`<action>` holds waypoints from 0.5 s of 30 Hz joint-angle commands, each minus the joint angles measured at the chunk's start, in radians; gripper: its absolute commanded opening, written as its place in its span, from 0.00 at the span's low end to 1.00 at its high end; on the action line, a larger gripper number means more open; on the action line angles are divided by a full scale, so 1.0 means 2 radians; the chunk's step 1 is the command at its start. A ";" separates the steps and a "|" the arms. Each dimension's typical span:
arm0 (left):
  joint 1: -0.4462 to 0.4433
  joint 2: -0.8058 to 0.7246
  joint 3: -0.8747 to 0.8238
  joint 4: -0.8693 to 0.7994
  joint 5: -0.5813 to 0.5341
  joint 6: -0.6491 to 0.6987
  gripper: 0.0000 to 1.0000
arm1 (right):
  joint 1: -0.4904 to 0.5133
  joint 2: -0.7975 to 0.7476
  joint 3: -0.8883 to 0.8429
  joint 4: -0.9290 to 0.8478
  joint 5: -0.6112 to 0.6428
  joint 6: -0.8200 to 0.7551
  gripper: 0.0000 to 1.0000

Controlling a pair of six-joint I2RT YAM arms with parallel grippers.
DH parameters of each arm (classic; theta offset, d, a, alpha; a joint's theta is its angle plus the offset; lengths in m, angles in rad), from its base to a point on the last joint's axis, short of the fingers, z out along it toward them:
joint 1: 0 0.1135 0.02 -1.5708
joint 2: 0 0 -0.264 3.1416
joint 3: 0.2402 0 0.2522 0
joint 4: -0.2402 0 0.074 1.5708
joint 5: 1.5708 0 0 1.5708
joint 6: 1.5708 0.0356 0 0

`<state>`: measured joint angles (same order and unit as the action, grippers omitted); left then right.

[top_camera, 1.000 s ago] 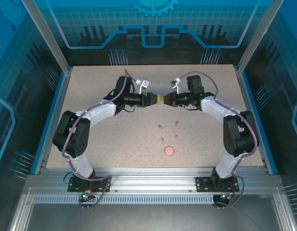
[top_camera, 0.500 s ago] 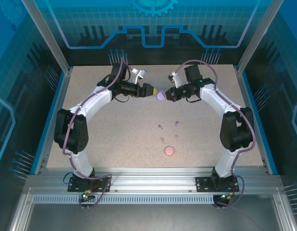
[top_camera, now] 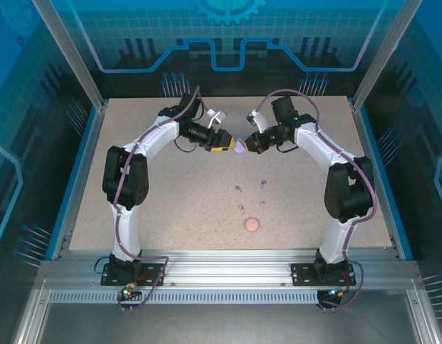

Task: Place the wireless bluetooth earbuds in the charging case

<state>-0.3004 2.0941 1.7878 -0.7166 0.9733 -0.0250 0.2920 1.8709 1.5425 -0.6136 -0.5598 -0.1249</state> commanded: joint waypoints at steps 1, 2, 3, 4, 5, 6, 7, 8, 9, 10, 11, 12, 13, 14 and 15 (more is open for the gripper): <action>-0.005 0.012 0.027 -0.035 0.029 0.020 0.66 | 0.012 0.012 0.021 -0.010 -0.011 -0.007 0.00; -0.006 0.013 0.027 -0.035 0.030 0.021 0.65 | 0.012 0.013 0.024 -0.011 -0.013 -0.007 0.00; -0.008 0.013 0.027 -0.035 0.031 0.021 0.64 | 0.013 0.015 0.025 -0.011 -0.013 -0.007 0.00; -0.010 0.014 0.026 -0.037 0.033 0.022 0.61 | 0.013 0.017 0.029 -0.012 -0.013 -0.007 0.00; -0.010 0.014 0.026 -0.038 0.034 0.023 0.59 | 0.012 0.018 0.031 -0.013 -0.015 -0.007 0.00; -0.012 0.014 0.024 -0.038 0.035 0.024 0.56 | 0.013 0.019 0.033 -0.014 -0.016 -0.006 0.00; -0.012 0.014 0.021 -0.037 0.037 0.024 0.53 | 0.013 0.020 0.035 -0.015 -0.017 -0.006 0.00; -0.012 0.014 0.020 -0.037 0.037 0.025 0.51 | 0.013 0.021 0.037 -0.014 -0.017 -0.006 0.00; -0.013 0.014 0.017 -0.036 0.039 0.025 0.48 | 0.013 0.022 0.038 -0.015 -0.017 -0.006 0.00; -0.013 0.014 0.015 -0.035 0.041 0.025 0.47 | 0.012 0.022 0.039 -0.015 -0.017 -0.005 0.00; -0.013 0.014 0.013 -0.034 0.042 0.024 0.46 | 0.013 0.022 0.039 -0.015 -0.017 -0.005 0.00; -0.012 0.012 0.011 -0.032 0.043 0.024 0.46 | 0.013 0.022 0.040 -0.016 -0.018 -0.005 0.00; -0.013 0.012 0.010 -0.031 0.043 0.023 0.46 | 0.013 0.023 0.040 -0.016 -0.018 -0.005 0.00; -0.014 0.012 0.010 -0.029 0.043 0.023 0.46 | 0.013 0.023 0.041 -0.015 -0.019 -0.005 0.00; -0.014 0.012 0.010 -0.028 0.044 0.022 0.46 | 0.013 0.023 0.041 -0.016 -0.020 -0.005 0.00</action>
<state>-0.3248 2.1147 1.8114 -0.7586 1.0195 0.0032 0.3096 1.9053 1.5898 -0.6220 -0.5648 -0.1246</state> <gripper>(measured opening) 0.463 0.056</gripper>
